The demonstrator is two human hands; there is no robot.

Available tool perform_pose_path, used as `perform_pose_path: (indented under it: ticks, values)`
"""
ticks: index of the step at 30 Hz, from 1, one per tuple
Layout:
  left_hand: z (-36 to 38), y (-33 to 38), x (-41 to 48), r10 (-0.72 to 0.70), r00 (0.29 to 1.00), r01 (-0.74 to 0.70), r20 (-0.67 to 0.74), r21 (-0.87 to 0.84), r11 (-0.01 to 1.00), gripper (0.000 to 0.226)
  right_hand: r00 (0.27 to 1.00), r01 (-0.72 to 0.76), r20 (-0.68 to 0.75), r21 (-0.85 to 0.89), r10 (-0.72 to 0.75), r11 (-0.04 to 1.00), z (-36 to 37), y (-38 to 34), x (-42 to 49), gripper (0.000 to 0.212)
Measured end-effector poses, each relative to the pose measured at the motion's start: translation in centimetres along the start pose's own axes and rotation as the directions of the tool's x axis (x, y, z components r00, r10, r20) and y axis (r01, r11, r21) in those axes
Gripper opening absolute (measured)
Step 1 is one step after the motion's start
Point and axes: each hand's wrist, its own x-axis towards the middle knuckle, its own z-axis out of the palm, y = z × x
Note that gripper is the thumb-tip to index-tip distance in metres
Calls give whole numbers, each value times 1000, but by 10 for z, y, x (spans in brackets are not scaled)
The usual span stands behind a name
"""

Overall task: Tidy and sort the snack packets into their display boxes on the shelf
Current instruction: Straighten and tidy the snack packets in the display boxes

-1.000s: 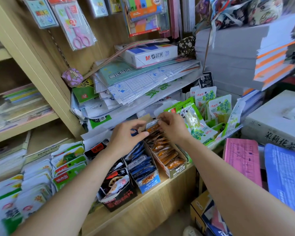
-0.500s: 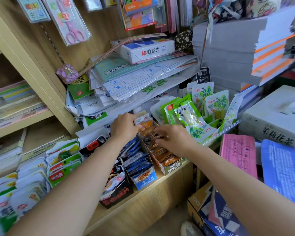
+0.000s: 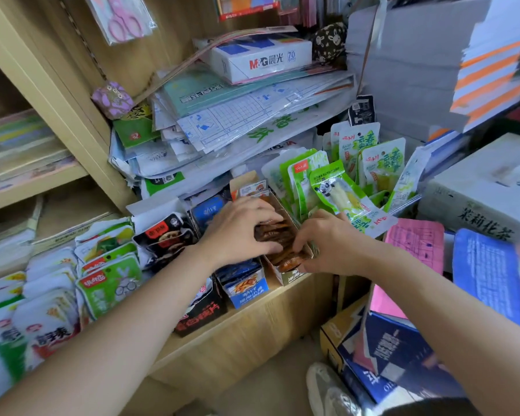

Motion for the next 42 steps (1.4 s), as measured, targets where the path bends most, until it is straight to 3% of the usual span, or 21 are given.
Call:
perform_pose_path:
  ticks: [2,4,9,13,16,19,23,27,30,36,40,42]
  values:
    - [9,4,0,32,999,-35,25,110,993,42,997,15,74,-11,-14,1000,0,2,-7,33]
    - [12,5,3,35,998,-25,-58,166,986,25,992,22,126,-20,-19,1000,-1,4,-12,33]
    - [8,7,14,-201,953,238,-224,150,960,15,977,35,211,6,-36,999,7,7,-15,45]
    - [8,16,14,-255,958,268,-131,94,959,12,996,35,85,29,-37,999,19,0,-20,42]
    - [8,25,1,-250,968,250,-10,29,968,27,998,14,-64,173,-3,985,23,-6,-34,40]
    - [2,37,-28,-254,967,247,-34,-128,960,35,959,-10,-267,290,91,957,10,-17,-57,29]
    - [-2,57,-61,-334,938,280,-92,-368,887,27,908,-234,-267,317,323,919,-22,-17,-85,21]
    - [-1,84,-63,-356,927,243,-118,-532,811,19,788,-424,-305,361,534,831,-50,13,-101,17]
    - [9,104,-46,-311,945,224,-98,-496,839,22,716,-527,-303,358,629,771,-58,42,-101,21]
    - [28,121,7,-181,976,133,-119,-326,936,44,628,-720,-214,206,748,663,-42,71,-79,61]
    - [49,123,27,-144,989,137,-14,-236,962,55,623,-750,-84,217,778,624,-25,71,-59,56]
    - [56,124,27,-146,989,138,-14,-247,959,50,639,-679,-132,366,757,637,-15,77,-55,37]
